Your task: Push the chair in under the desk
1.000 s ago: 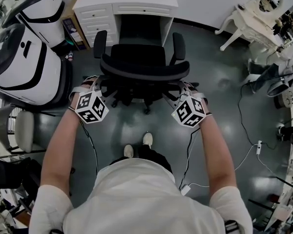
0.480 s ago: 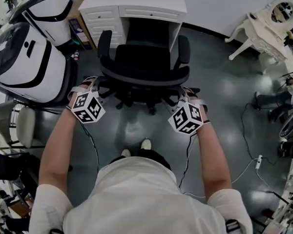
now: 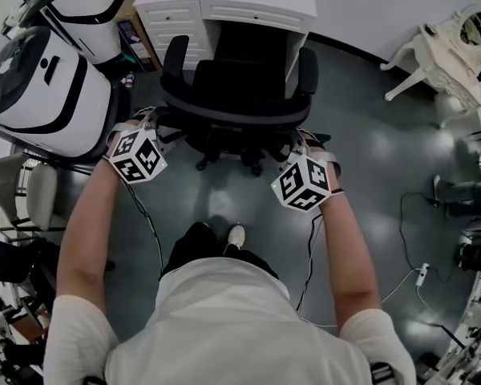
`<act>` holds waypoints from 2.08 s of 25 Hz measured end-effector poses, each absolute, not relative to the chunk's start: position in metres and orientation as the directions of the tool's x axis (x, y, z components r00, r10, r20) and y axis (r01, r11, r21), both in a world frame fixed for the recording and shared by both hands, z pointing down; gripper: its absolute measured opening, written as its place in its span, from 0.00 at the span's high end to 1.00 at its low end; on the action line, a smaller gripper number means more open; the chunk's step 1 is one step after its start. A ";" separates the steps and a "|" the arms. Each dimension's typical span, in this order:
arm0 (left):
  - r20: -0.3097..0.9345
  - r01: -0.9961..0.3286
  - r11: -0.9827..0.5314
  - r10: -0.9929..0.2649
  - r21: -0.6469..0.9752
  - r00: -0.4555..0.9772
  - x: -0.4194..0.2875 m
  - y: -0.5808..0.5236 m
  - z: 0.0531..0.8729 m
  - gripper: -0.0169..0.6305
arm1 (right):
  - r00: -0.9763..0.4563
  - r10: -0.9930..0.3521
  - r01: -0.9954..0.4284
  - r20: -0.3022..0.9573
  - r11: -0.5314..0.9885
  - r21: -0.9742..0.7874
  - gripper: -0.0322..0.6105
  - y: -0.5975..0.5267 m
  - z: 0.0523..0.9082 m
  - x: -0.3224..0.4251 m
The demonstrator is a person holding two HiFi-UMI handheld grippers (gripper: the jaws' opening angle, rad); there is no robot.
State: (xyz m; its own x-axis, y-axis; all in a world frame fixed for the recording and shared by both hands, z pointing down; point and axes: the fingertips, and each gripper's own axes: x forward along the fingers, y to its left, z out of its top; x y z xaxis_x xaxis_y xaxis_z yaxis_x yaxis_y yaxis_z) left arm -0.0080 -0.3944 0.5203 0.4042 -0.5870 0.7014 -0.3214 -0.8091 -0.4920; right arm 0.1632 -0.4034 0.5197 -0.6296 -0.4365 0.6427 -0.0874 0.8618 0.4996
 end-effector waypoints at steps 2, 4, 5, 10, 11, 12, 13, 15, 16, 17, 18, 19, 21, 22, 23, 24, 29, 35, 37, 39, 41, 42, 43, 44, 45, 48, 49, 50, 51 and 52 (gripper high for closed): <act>0.700 -0.320 -0.808 -0.588 -0.494 0.406 -0.008 -0.401 0.521 0.72 | -0.631 -0.432 -0.086 0.644 0.864 0.496 0.75 -0.411 0.521 0.163; 0.694 -0.320 -0.805 -0.593 -0.500 0.408 -0.008 -0.408 0.522 0.72 | -0.630 -0.430 -0.085 0.647 0.866 0.492 0.75 -0.418 0.521 0.163; 0.691 -0.320 -0.803 -0.596 -0.503 0.409 -0.009 -0.412 0.522 0.72 | -0.629 -0.431 -0.086 0.647 0.866 0.493 0.75 -0.422 0.521 0.162; 0.693 -0.312 -0.806 -0.592 -0.503 0.411 -0.015 -0.434 0.523 0.72 | -0.629 -0.434 -0.092 0.645 0.865 0.493 0.75 -0.443 0.522 0.156; 0.695 -0.309 -0.808 -0.589 -0.502 0.413 -0.015 -0.437 0.524 0.72 | -0.627 -0.433 -0.094 0.648 0.868 0.488 0.75 -0.446 0.523 0.156; 0.695 -0.305 -0.809 -0.587 -0.502 0.415 -0.016 -0.441 0.524 0.72 | -0.625 -0.432 -0.097 0.650 0.869 0.485 0.75 -0.449 0.524 0.155; 0.693 -0.303 -0.810 -0.587 -0.503 0.418 -0.017 -0.446 0.524 0.72 | -0.623 -0.432 -0.099 0.652 0.870 0.483 0.75 -0.454 0.524 0.154; 0.690 -0.300 -0.808 -0.589 -0.507 0.421 -0.019 -0.455 0.524 0.72 | -0.622 -0.433 -0.102 0.653 0.871 0.481 0.75 -0.463 0.524 0.152; 0.689 -0.300 -0.808 -0.590 -0.508 0.421 -0.020 -0.460 0.524 0.72 | -0.621 -0.434 -0.103 0.653 0.871 0.481 0.75 -0.468 0.524 0.151; 0.689 -0.299 -0.808 -0.589 -0.508 0.422 -0.021 -0.465 0.524 0.72 | -0.621 -0.434 -0.104 0.653 0.871 0.480 0.75 -0.473 0.523 0.150; 0.689 -0.299 -0.808 -0.589 -0.507 0.423 -0.021 -0.471 0.523 0.72 | -0.620 -0.434 -0.105 0.654 0.872 0.479 0.75 -0.479 0.523 0.150; 0.689 -0.297 -0.809 -0.588 -0.507 0.424 -0.022 -0.476 0.523 0.72 | -0.619 -0.434 -0.107 0.655 0.872 0.478 0.75 -0.484 0.523 0.150; 0.689 -0.294 -0.810 -0.586 -0.507 0.427 -0.024 -0.485 0.523 0.72 | -0.618 -0.436 -0.108 0.655 0.872 0.478 0.75 -0.493 0.522 0.148; 0.689 -0.293 -0.810 -0.586 -0.507 0.427 -0.025 -0.489 0.523 0.72 | -0.618 -0.436 -0.109 0.654 0.871 0.479 0.75 -0.497 0.522 0.147; 0.689 -0.292 -0.811 -0.585 -0.507 0.427 -0.025 -0.493 0.523 0.72 | -0.619 -0.438 -0.109 0.652 0.870 0.480 0.75 -0.501 0.522 0.146; 0.689 -0.292 -0.811 -0.585 -0.507 0.427 -0.026 -0.498 0.523 0.72 | -0.619 -0.439 -0.110 0.651 0.869 0.482 0.75 -0.506 0.523 0.146; 0.688 -0.292 -0.810 -0.586 -0.509 0.427 -0.030 -0.519 0.525 0.73 | -0.618 -0.434 -0.108 0.656 0.872 0.477 0.75 -0.527 0.524 0.141; 0.687 -0.289 -0.809 -0.588 -0.512 0.428 -0.034 -0.540 0.525 0.73 | -0.618 -0.429 -0.111 0.659 0.877 0.467 0.75 -0.548 0.524 0.138; 0.688 -0.286 -0.811 -0.584 -0.510 0.430 -0.034 -0.546 0.524 0.73 | -0.617 -0.428 -0.114 0.660 0.879 0.464 0.75 -0.554 0.524 0.137; 0.689 -0.281 -0.813 -0.582 -0.511 0.431 -0.037 -0.553 0.523 0.73 | -0.617 -0.430 -0.117 0.660 0.879 0.463 0.75 -0.560 0.523 0.135; 0.689 -0.277 -0.813 -0.582 -0.512 0.433 -0.039 -0.558 0.524 0.72 | -0.616 -0.433 -0.122 0.658 0.877 0.464 0.75 -0.564 0.524 0.133; 0.688 -0.275 -0.813 -0.582 -0.514 0.435 -0.040 -0.561 0.524 0.72 | -0.615 -0.436 -0.124 0.657 0.877 0.465 0.75 -0.566 0.524 0.131; 0.687 -0.274 -0.813 -0.581 -0.514 0.436 -0.042 -0.564 0.524 0.72 | -0.614 -0.437 -0.126 0.657 0.876 0.465 0.75 -0.569 0.524 0.130; 0.687 -0.273 -0.813 -0.580 -0.514 0.437 -0.043 -0.566 0.524 0.72 | -0.613 -0.437 -0.127 0.658 0.877 0.464 0.75 -0.571 0.524 0.129; 0.688 -0.272 -0.814 -0.579 -0.513 0.438 -0.044 -0.569 0.524 0.72 | -0.612 -0.437 -0.128 0.658 0.877 0.463 0.75 -0.574 0.524 0.128; 0.689 -0.268 -0.816 -0.577 -0.513 0.438 -0.048 -0.577 0.523 0.72 | -0.612 -0.438 -0.132 0.658 0.877 0.461 0.75 -0.582 0.523 0.124; 0.690 -0.267 -0.816 -0.576 -0.512 0.439 -0.049 -0.580 0.523 0.72 | -0.612 -0.439 -0.134 0.658 0.877 0.461 0.75 -0.584 0.523 0.123; 0.690 -0.266 -0.817 -0.575 -0.512 0.439 -0.049 -0.583 0.523 0.72 | -0.611 -0.440 -0.136 0.658 0.877 0.460 0.75 -0.587 0.524 0.123; 0.690 -0.265 -0.817 -0.575 -0.512 0.440 -0.050 -0.586 0.524 0.72 | -0.610 -0.440 -0.137 0.659 0.877 0.460 0.75 -0.590 0.524 0.122; 0.690 -0.265 -0.818 -0.574 -0.512 0.441 -0.052 -0.588 0.525 0.72 | -0.609 -0.441 -0.138 0.659 0.878 0.459 0.75 -0.592 0.525 0.121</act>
